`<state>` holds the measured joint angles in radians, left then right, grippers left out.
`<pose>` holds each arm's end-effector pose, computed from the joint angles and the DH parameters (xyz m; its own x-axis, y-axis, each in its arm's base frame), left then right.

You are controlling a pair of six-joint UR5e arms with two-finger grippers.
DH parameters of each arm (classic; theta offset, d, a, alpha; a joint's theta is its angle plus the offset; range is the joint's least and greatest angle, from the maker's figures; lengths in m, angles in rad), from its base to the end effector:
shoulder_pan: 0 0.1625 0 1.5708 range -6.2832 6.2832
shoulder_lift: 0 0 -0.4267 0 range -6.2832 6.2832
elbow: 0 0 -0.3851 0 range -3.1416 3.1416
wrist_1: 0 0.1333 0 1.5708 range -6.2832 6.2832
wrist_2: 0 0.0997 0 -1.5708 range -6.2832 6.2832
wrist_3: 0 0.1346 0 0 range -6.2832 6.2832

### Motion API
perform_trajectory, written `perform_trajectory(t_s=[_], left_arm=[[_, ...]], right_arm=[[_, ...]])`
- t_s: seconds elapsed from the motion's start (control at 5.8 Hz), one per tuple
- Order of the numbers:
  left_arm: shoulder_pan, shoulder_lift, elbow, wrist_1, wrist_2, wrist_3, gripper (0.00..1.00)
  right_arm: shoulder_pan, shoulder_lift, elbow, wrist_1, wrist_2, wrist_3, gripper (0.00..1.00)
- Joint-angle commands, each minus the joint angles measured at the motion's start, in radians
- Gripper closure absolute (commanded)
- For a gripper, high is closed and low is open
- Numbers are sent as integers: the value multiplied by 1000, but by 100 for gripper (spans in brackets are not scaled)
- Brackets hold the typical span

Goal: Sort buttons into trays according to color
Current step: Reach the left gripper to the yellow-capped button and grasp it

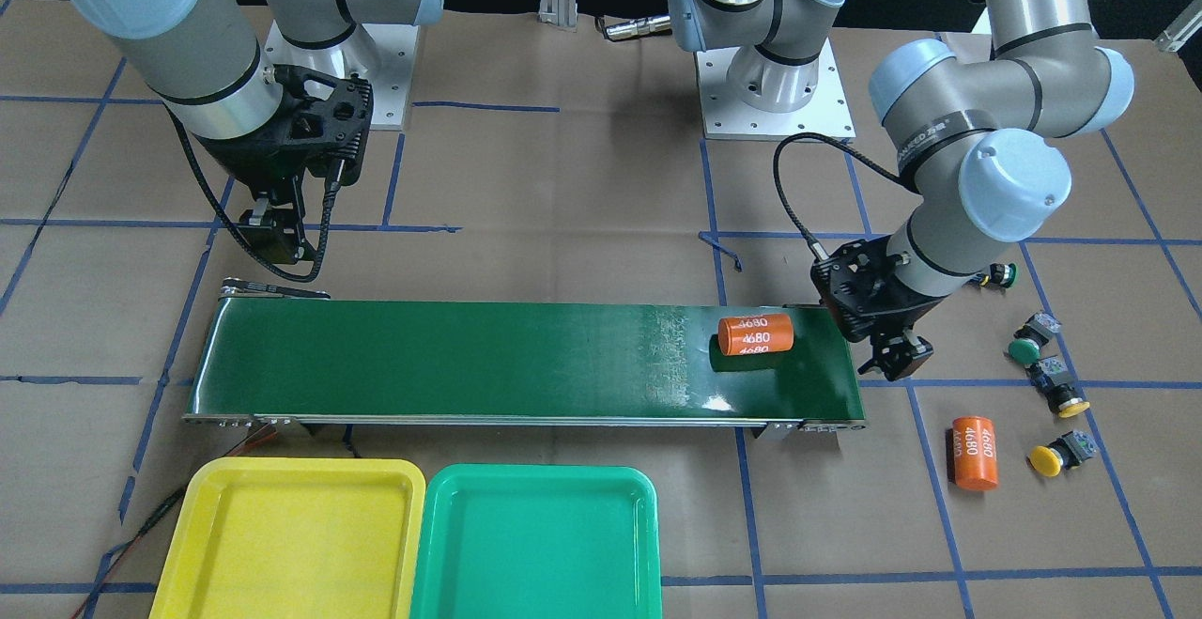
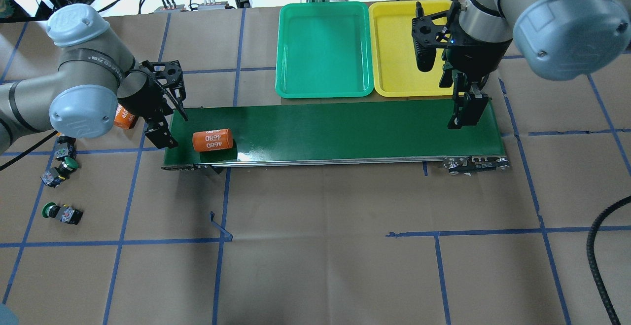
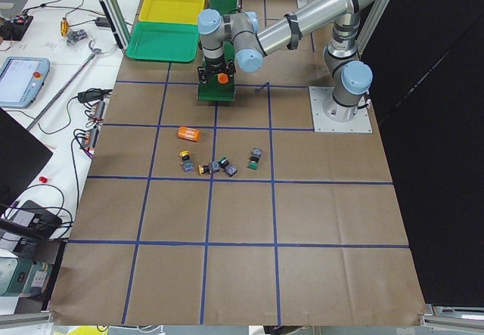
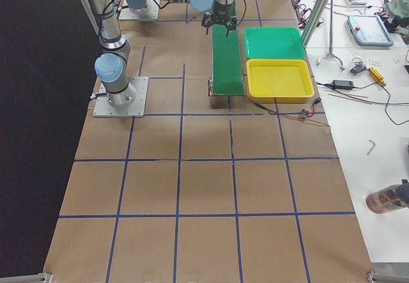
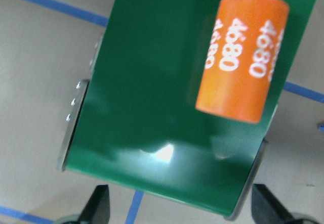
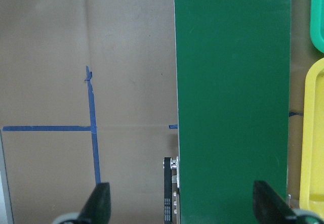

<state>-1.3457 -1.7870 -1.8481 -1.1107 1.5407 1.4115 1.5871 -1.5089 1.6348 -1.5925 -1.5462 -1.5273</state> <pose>-0.0165 -0.5432 0.2590 -0.3748 0.9263 0.0378 0.9264 0.3758 -0.0244 0.1446 -0.4913 0.3958 -0.0273 -0.9941 -0.1050 -0.9994 0.0295 -0.0199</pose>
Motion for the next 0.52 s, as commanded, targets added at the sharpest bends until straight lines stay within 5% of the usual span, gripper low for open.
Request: perform_trajectory(t_s=[0.0,0.35], left_arm=[[118,-35,71,2,-2,-132,2],[138,-109,191,-12,15,-134,2]], right_arm=[[2,-1,2,-32,-12,-13,0],[1,10,4,-43,0,-10,0]])
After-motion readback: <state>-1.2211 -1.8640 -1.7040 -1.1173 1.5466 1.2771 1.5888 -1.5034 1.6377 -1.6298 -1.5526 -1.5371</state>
